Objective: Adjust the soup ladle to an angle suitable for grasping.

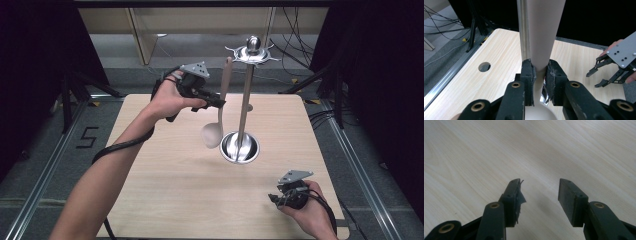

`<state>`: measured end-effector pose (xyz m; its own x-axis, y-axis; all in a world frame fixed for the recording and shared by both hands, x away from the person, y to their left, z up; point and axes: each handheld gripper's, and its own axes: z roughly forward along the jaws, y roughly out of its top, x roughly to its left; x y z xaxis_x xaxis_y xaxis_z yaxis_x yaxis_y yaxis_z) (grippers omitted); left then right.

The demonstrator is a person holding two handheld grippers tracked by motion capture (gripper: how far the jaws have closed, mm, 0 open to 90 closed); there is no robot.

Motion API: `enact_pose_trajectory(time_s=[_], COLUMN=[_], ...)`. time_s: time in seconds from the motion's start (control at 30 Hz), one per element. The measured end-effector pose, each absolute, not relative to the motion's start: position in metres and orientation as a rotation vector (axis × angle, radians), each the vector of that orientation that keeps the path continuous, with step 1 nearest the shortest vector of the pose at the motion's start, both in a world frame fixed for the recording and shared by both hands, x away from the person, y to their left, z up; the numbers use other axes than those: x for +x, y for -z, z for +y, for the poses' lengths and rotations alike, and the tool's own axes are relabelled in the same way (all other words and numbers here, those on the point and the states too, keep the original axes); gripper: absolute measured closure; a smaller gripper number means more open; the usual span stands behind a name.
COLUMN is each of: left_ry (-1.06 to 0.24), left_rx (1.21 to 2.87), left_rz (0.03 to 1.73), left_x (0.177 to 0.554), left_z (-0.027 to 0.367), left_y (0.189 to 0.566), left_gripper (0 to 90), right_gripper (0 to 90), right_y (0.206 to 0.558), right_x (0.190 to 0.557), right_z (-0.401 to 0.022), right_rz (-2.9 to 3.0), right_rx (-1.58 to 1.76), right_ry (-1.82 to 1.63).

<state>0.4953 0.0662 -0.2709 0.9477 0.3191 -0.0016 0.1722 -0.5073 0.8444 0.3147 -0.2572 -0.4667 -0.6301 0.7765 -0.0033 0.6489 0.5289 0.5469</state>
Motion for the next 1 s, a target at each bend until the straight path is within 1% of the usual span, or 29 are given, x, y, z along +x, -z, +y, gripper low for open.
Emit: enact_pose_trajectory(time_s=[0.07, 0.13, 0.17, 0.3, 0.37, 0.53, 0.8, 0.9, 1.0], left_ry=[-0.167, -0.193, -0.171, -0.183, -0.165, -0.157, -0.168, -0.19, -0.234], left_rx=[2.105, 2.12, 2.108, 2.122, 2.114, 2.117, 2.101, 2.083, 2.059], left_rz=[0.368, 0.337, 0.364, 0.351, 0.385, 0.395, 0.418, 0.417, 0.426], left_x=[0.494, 0.496, 0.494, 0.496, 0.495, 0.497, 0.496, 0.494, 0.488], left_z=[0.064, 0.064, 0.062, 0.06, 0.058, 0.053, 0.047, 0.048, 0.052], left_y=[0.272, 0.271, 0.272, 0.27, 0.271, 0.272, 0.274, 0.274, 0.272], left_gripper=[76.3, 76.3, 76.3, 76.3, 76.2, 76.1, 75.5, 73.1, 65.5], right_gripper=[53.4, 53.3, 53.4, 53.4, 53.4, 53.4, 53.3, 53.2, 53.1], right_y=[0.467, 0.467, 0.467, 0.467, 0.467, 0.466, 0.467, 0.466, 0.465], right_x=[0.315, 0.315, 0.315, 0.315, 0.315, 0.314, 0.314, 0.314, 0.313], right_z=[-0.257, -0.257, -0.257, -0.257, -0.257, -0.257, -0.258, -0.258, -0.258], right_rz=[2.523, 2.524, 2.523, 2.524, 2.527, 2.526, 2.521, 2.518, 2.509], right_rx=[1.2, 1.199, 1.199, 1.199, 1.196, 1.217, 1.203, 1.199, 1.23], right_ry=[-0.749, -0.748, -0.749, -0.749, -0.747, -0.745, -0.744, -0.747, -0.754])
